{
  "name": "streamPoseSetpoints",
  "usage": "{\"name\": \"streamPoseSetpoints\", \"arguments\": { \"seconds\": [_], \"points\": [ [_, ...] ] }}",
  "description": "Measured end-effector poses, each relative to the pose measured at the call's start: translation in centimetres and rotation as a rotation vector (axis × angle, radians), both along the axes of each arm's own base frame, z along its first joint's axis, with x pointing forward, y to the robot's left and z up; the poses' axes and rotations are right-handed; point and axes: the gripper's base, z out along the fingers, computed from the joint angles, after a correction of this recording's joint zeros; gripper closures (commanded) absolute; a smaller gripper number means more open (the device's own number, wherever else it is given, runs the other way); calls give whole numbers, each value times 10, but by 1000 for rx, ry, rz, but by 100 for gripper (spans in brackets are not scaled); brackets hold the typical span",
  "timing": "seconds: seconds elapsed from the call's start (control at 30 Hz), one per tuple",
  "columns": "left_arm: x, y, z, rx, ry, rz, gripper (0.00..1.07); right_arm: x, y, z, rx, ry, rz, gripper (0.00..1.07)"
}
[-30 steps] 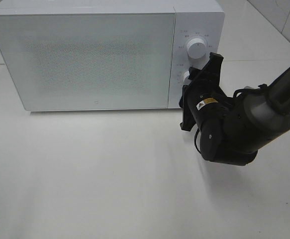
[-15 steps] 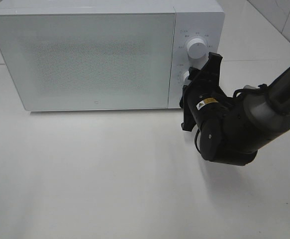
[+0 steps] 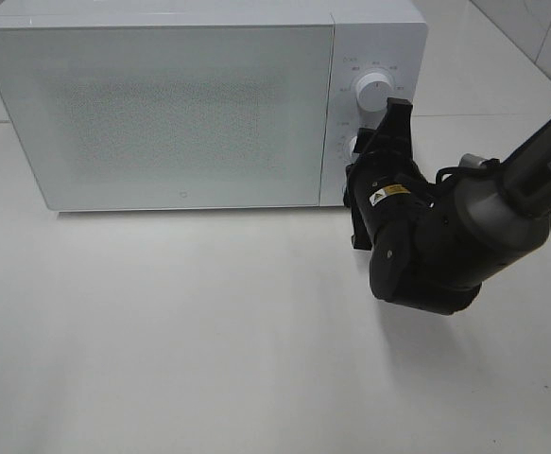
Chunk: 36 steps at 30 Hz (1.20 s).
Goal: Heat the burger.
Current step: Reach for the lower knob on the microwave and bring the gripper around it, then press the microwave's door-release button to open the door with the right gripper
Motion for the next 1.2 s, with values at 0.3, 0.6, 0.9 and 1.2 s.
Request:
{"name": "streamPoseSetpoints", "arguments": {
  "seconds": [0.3,0.6,0.9,1.2],
  "points": [
    [0,0,0,0,0,0,6,-1,-4,-1,-40,15,-42,42],
    [0,0,0,0,0,0,6,-10,-8,17,-158,26,76,42],
    [0,0,0,0,0,0,6,-44,-15,24,-343,144,312,42],
    [0,0,0,0,0,0,6,-69,-17,34,-634,224,577,42]
  ]
}}
